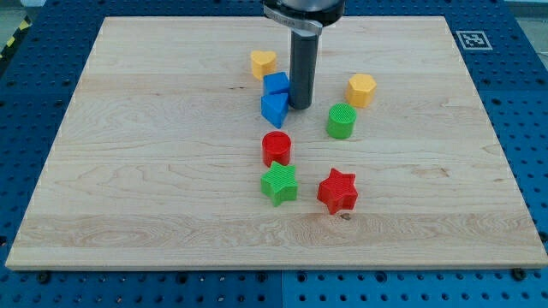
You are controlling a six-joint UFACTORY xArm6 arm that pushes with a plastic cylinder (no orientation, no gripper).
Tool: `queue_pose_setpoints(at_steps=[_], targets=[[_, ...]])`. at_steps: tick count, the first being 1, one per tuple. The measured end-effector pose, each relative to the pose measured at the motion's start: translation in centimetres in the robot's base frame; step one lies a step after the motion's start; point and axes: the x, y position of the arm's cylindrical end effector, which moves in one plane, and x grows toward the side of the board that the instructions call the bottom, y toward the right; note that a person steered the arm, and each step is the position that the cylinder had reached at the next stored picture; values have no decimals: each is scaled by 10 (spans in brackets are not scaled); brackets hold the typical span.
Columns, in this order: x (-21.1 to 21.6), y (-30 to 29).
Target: Move the green circle to the right side of the red star
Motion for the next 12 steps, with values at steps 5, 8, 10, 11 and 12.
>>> queue_pose_setpoints(at_steps=[5, 8, 10, 11, 12], targets=[[49, 73], [72, 149], [75, 148], [93, 148], [72, 146]])
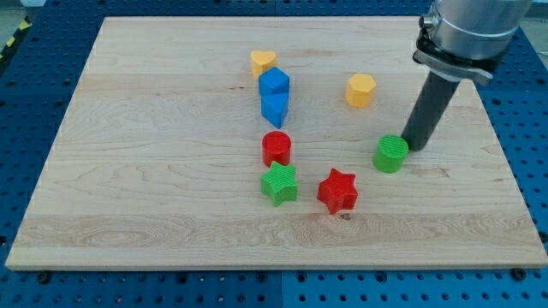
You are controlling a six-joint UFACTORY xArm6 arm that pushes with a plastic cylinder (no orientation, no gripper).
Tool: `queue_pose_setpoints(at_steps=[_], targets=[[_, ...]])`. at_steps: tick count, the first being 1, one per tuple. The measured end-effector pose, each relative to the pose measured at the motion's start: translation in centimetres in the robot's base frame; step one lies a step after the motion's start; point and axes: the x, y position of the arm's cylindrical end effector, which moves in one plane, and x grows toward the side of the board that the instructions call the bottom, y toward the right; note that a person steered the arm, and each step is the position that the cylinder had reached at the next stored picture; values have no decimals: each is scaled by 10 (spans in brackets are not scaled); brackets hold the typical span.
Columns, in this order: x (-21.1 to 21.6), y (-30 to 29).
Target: Move the green circle to the right side of the red star
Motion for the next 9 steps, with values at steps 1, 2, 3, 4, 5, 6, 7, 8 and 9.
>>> queue_pose_setpoints(at_steps=[1, 2, 3, 4, 5, 6, 7, 8, 9], targets=[[-7, -12], [-4, -16], [11, -16], [21, -16], [21, -19], [25, -25], [27, -30], [25, -40], [25, -56]])
